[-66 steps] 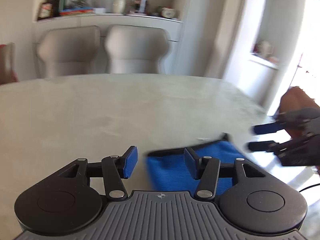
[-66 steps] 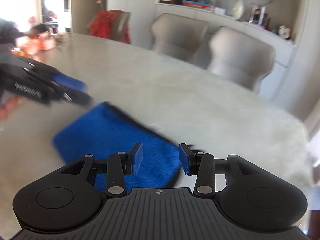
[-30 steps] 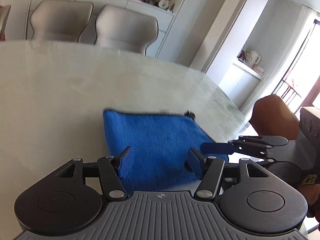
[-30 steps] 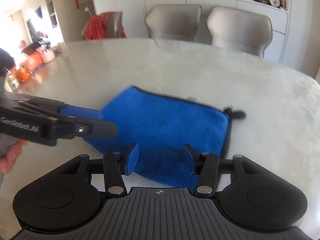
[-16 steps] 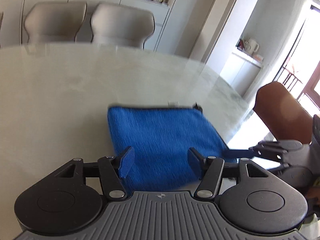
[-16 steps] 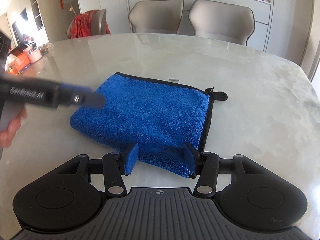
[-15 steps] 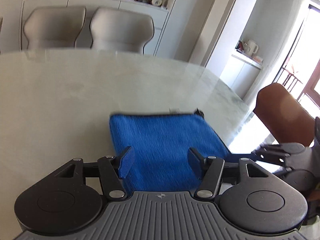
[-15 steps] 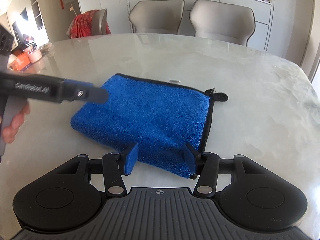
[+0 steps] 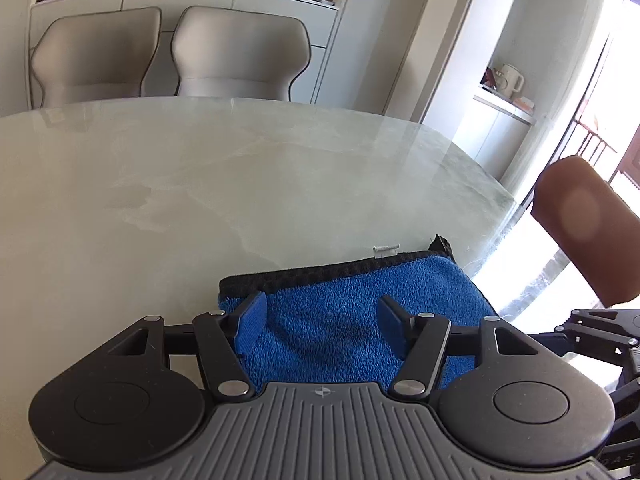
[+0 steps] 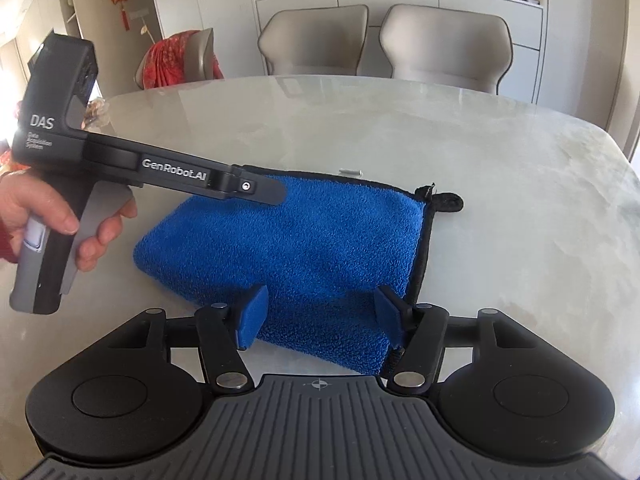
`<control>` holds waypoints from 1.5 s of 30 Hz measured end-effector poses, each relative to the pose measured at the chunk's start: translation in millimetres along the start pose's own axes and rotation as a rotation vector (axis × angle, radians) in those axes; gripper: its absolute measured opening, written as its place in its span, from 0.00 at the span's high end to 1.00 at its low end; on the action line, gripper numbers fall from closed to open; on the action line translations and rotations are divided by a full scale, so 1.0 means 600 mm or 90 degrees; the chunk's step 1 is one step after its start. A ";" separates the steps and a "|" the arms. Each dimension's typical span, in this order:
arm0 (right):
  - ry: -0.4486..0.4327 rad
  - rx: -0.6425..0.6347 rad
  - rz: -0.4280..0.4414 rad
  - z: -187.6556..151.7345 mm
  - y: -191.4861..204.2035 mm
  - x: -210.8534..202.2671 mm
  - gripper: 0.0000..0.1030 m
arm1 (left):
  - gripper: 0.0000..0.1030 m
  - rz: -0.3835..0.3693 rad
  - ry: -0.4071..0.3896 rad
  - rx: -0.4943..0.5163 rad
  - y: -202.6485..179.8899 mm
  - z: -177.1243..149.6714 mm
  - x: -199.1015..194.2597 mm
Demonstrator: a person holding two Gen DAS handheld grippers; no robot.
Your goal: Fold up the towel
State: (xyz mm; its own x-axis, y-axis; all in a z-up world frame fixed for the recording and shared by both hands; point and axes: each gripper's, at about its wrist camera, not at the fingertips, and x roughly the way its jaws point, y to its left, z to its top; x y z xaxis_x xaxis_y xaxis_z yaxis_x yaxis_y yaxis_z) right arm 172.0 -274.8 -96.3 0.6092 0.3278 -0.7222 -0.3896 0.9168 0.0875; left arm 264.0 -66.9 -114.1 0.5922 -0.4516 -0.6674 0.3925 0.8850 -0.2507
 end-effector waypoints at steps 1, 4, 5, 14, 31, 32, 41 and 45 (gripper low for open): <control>0.001 -0.002 -0.002 0.001 0.002 0.001 0.41 | 0.37 0.003 0.002 0.009 -0.003 0.001 0.000; 0.014 -0.007 -0.020 0.012 0.014 -0.001 0.36 | 0.37 0.010 0.007 0.003 -0.008 0.007 -0.011; 0.009 -0.015 -0.028 0.016 0.021 -0.008 0.26 | 0.37 0.008 0.000 -0.014 -0.009 0.008 -0.025; 0.004 -0.031 -0.054 -0.005 0.049 -0.024 0.04 | 0.19 0.045 -0.015 -0.047 -0.062 -0.068 -0.119; 0.060 0.097 -0.129 0.015 0.055 -0.109 0.01 | 0.18 0.098 0.018 -0.152 -0.050 -0.084 -0.215; 0.062 0.108 -0.131 0.015 0.062 -0.117 0.01 | 0.18 0.098 0.020 -0.161 -0.051 -0.087 -0.229; 0.069 0.070 -0.213 0.008 0.166 -0.194 0.01 | 0.12 0.122 0.011 -0.164 -0.067 -0.128 -0.337; 0.057 0.064 -0.229 0.002 0.195 -0.228 0.01 | 0.12 0.114 0.007 -0.173 -0.073 -0.140 -0.370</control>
State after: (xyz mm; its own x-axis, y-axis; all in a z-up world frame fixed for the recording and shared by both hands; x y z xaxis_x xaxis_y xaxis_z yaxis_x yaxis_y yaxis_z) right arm 43.9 -212.0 13.7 0.6301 -0.0362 -0.7756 -0.0891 0.9889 -0.1185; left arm 56.3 4.0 -13.8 0.6272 -0.2854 -0.7246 0.0794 0.9490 -0.3051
